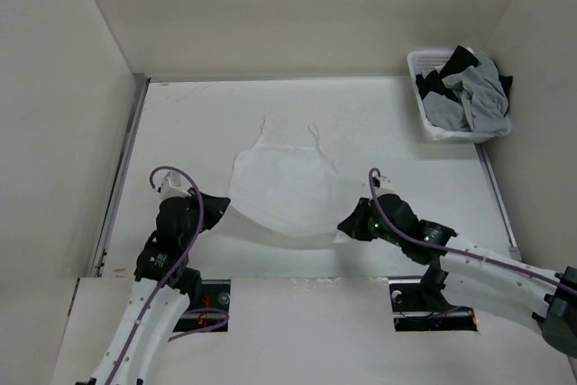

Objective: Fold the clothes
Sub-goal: Fold the tank top

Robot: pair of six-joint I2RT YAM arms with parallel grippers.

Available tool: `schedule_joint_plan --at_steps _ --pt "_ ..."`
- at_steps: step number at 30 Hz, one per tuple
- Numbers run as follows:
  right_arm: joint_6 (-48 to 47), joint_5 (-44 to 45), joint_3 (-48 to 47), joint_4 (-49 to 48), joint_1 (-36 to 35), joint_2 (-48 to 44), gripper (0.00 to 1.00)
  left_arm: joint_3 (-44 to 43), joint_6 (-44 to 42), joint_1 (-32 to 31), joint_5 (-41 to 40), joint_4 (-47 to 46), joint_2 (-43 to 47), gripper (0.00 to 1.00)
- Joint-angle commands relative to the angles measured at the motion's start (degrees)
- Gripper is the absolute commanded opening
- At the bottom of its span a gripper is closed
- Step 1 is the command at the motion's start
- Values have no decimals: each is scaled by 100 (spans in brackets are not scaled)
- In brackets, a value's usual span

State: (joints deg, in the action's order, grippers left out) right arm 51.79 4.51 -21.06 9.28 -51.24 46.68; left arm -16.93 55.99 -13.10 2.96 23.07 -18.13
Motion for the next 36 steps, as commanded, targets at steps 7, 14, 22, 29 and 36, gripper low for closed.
schedule_joint_plan --at_steps 7,14,22,29,36 --pt "-1258 -397 -2083 -611 1611 1842 0 -1249 211 278 -445 -2795 -2981 3" --pt "-1558 -750 -3982 -725 2710 3749 0 -2963 378 313 -515 -4187 -5663 3" --pt "-1277 -1102 -5987 -726 3318 6062 6 -4826 202 577 -534 -4355 -8230 13" --pt "-1311 -1032 -5956 -778 3354 6189 40 -3900 185 717 -462 -4583 -7822 36" --pt "-1409 -566 -3672 -1577 2809 4695 6 -1518 0 647 -797 -4487 -5932 32"
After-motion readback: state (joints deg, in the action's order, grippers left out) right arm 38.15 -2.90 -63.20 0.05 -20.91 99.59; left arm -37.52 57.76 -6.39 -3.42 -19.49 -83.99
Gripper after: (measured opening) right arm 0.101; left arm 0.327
